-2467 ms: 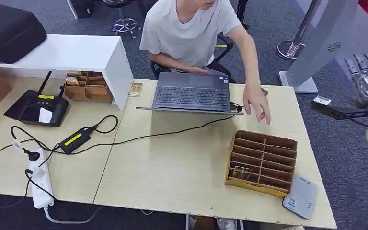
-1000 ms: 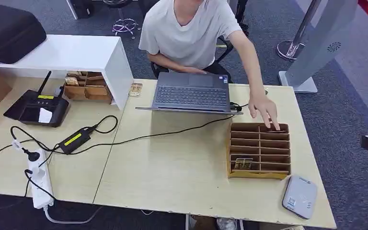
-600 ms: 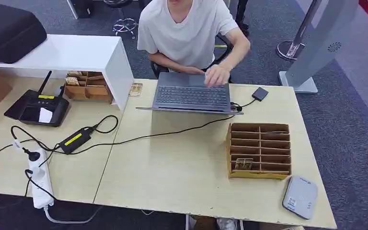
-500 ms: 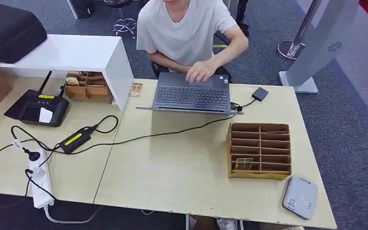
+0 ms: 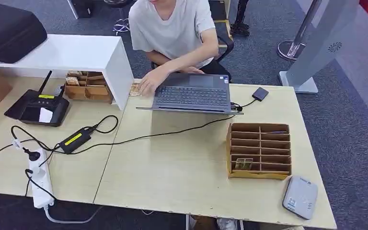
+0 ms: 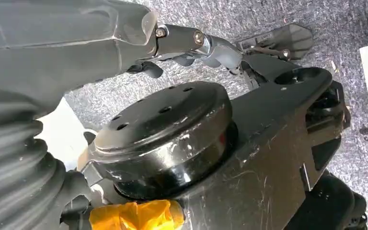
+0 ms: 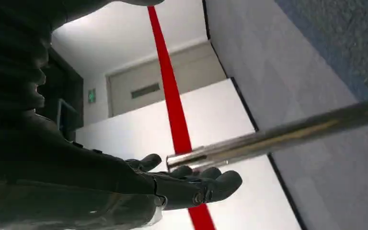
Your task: Pass the card to the sensor for recognition and then transmit it.
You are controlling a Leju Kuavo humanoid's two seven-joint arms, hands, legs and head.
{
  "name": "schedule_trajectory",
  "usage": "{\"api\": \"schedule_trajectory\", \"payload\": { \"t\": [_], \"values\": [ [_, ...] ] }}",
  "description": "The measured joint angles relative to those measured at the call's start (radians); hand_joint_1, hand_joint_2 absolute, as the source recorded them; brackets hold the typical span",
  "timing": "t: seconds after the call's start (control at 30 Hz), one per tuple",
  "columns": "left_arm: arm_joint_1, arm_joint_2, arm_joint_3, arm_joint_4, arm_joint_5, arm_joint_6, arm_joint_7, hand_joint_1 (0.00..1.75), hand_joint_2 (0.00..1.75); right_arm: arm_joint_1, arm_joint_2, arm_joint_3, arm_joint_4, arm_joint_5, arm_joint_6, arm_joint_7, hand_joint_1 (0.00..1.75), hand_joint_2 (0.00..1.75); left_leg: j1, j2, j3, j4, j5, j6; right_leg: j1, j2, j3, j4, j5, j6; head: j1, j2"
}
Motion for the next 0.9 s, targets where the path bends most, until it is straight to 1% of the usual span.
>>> {"api": "schedule_trajectory", "payload": {
  "t": [0.1, 0.33, 0.4, 0.6, 0.9],
  "values": [
    [-0.002, 0.0, -0.005, 0.0, 0.0, 0.0, 0.0, 0.0, 1.75, 0.038, -0.005, -0.023, 0.003, -0.004, 0.0, -0.001, 0.0, 1.75, 0.0, 0.001, 0.0, 0.0, 0.0, 0.0, 0.0, 0.001, 0.0, 0.0, 0.0, 0.0, 0.0, 0.0],
    [-0.005, 0.0, -0.009, 0.0, 0.0, 0.0, 0.0, 0.0, 1.75, 0.054, -0.013, -0.045, 0.005, -0.006, 0.012, 0.004, 0.0, 1.75, 0.0, 0.001, 0.001, 0.0, 0.0, 0.0, 0.0, 0.001, 0.0, 0.0, 0.0, 0.0, 0.0, 0.0],
    [-0.006, 0.0, -0.013, 0.0, -0.001, 0.0, 0.001, 0.0, 1.75, 0.073, -0.016, -0.058, 0.005, -0.024, 0.018, 0.009, 0.0, 1.75, 0.0, 0.0, 0.001, 0.0, 0.0, 0.0, 0.0, 0.0, 0.0, 0.0, 0.0, 0.0, 0.0, 0.0],
    [-0.006, -0.002, -0.017, 0.0, 0.0, -0.002, 0.002, 0.0, 1.75, 0.199, -0.021, -0.119, 0.006, -0.075, 0.007, 0.0, 0.0, 1.75, 0.0, -0.002, 0.001, 0.0, -0.001, 0.001, 0.0, -0.003, 0.001, 0.0, -0.001, -0.001, 0.0, 0.0],
    [-0.008, -0.006, -0.027, 0.0, 0.003, -0.005, 0.003, 0.0, 1.75, 0.369, -0.014, -0.221, 0.005, -0.107, 0.024, -0.025, 0.0, 1.75, 0.0, -0.002, 0.001, 0.0, -0.002, 0.002, 0.0, -0.003, 0.001, 0.0, -0.002, 0.0, 0.0, 0.0]
  ]
}}
